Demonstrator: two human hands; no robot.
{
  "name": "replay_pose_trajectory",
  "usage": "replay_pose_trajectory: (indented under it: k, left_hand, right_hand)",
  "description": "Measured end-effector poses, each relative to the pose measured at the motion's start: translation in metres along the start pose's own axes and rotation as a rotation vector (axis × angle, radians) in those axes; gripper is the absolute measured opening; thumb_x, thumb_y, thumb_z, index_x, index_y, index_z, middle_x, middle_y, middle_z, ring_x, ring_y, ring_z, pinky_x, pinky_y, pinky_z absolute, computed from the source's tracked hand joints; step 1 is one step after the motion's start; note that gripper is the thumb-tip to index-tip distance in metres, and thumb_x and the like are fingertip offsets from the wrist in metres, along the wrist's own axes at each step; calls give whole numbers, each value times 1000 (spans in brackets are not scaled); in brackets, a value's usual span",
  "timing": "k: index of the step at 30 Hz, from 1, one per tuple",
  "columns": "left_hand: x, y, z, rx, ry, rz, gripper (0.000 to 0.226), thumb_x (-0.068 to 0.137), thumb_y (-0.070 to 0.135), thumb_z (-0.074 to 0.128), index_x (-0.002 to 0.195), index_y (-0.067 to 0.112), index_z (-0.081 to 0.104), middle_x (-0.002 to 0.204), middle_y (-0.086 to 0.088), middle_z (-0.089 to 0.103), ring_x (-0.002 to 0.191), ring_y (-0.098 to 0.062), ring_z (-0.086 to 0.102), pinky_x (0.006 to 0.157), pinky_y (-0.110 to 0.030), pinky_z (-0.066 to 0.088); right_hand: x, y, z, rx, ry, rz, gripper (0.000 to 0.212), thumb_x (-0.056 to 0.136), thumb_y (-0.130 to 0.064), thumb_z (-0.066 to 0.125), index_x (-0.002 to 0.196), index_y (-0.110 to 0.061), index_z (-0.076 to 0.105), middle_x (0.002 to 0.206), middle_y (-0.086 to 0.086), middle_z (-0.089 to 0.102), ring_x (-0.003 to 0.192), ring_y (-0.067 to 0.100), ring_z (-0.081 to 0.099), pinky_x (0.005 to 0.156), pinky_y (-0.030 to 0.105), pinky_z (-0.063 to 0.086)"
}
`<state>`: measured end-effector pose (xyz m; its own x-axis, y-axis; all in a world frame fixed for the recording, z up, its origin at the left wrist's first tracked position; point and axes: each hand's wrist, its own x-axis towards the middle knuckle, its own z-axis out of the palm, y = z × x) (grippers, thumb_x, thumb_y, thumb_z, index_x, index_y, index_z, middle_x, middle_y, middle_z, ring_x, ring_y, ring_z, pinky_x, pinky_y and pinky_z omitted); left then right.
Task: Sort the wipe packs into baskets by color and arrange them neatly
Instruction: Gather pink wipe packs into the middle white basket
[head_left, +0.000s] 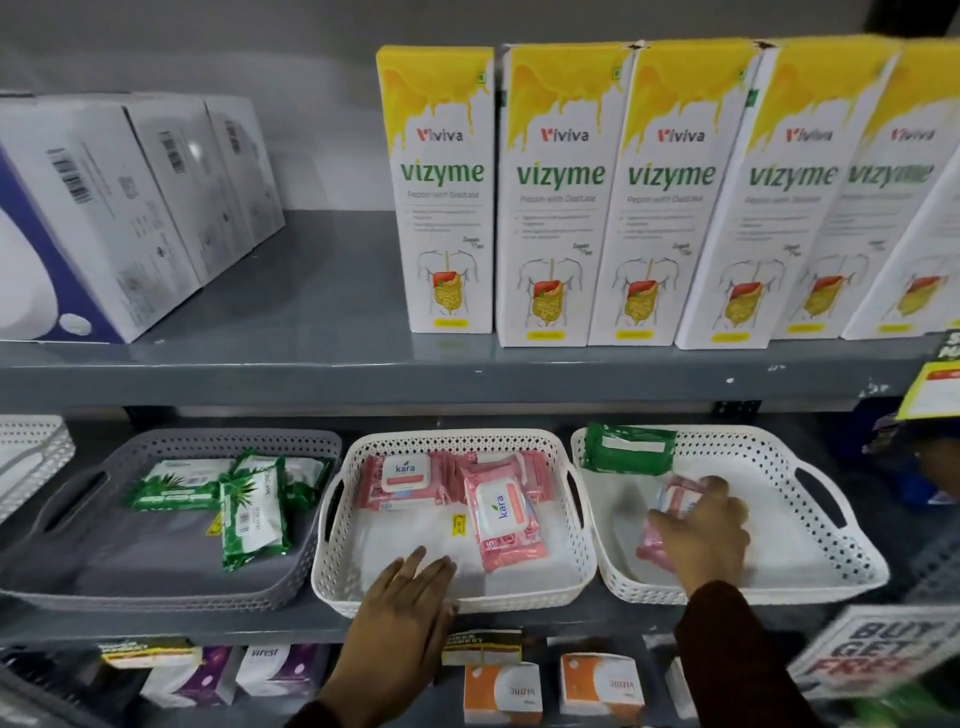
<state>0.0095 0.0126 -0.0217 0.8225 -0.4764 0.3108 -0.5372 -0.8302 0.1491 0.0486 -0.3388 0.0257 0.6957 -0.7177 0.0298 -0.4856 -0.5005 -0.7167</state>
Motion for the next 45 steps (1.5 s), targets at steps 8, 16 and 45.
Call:
replay_pose_trajectory:
  k: [8, 16, 45]
  left_hand:
    - [-32, -34, -5, -12, 38, -158, 55, 98, 39, 33, 146, 11, 37, 151, 2, 31, 142, -22, 28, 115, -33, 13]
    - [-31, -28, -5, -24, 54, -185, 56, 99, 37, 31, 145, 5, 38, 152, -5, 36, 140, -24, 32, 115, -36, 16]
    - [-10, -3, 9, 7, 64, -156, 59, 98, 50, 30, 130, 9, 59, 133, -6, 61, 128, -28, 49, 115, -36, 16]
  right_hand:
    - [-50, -81, 14, 256, -188, -642, 79, 60, -5, 90, 126, -26, 52, 111, -8, 52, 93, 14, 55, 66, 31, 53]
    - [-109, -127, 116, 14, -822, -903, 75, 72, -7, 80, 129, -40, 44, 131, -1, 52, 113, 19, 53, 77, 25, 52]
    - [48, -21, 40, -560, -380, -307, 58, 76, -9, 72, 128, -31, 57, 148, 7, 44, 141, 31, 33, 108, 52, 26]
